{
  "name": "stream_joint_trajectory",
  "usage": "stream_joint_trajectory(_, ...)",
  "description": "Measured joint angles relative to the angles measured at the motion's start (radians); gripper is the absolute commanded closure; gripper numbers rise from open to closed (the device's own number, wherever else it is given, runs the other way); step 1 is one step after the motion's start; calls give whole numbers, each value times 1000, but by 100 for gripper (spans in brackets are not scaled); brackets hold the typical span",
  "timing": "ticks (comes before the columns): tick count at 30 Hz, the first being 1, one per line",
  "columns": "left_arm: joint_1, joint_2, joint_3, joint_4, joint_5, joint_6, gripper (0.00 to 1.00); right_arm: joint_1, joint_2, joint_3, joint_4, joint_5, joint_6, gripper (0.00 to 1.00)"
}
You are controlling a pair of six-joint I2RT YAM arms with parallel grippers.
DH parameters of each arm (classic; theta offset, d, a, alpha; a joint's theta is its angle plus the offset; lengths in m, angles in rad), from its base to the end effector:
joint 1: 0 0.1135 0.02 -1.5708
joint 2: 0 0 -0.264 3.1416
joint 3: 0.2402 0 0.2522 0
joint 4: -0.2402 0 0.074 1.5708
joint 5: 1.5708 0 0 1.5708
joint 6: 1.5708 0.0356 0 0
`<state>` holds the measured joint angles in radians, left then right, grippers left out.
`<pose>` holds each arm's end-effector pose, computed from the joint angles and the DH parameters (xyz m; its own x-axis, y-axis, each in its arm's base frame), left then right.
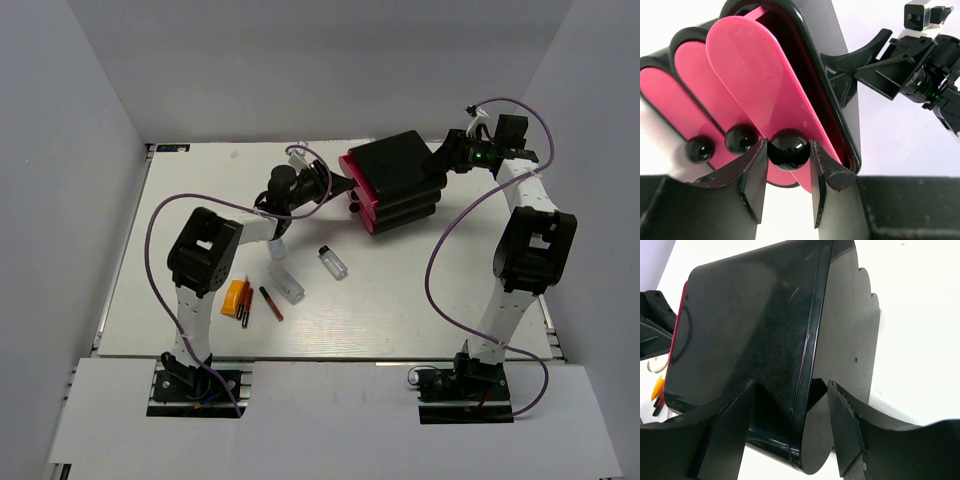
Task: Organize the makeup
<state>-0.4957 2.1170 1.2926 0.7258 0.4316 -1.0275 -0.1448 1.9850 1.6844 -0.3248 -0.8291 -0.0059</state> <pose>0.4093 -0.2382 0.1895 -0.7280 -0.4902 -0.4792 0.3385 0.3507 -0.8731 0.4565 -0.0400 0.2826 -0.5764 0.0800 -0.8133 -0.4974 0.7552 0.4269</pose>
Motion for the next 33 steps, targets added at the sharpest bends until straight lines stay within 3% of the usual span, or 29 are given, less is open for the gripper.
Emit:
stream_joint_trajectory(13,10,-132,-151,-29,-40,31,76,-7,0,0,0,3,-1,36)
stream_joint_trajectory(18,10,-147,-154,-61,-51,41,60,-8,0,0,0,5,-5,34)
stream_joint_trajectory(19,10,-148,-151,-69,-52,43,52,-8,0,0,0,6,-5,34)
stream_joint_trajectory(22,10,-154,-145,-103,-63,55,38,-10,0,0,0,11,-9,24)
stream_joint_trajectory(33,15,-245,-162,-260,-156,99,27,-17,0,0,-8,17,-40,17)
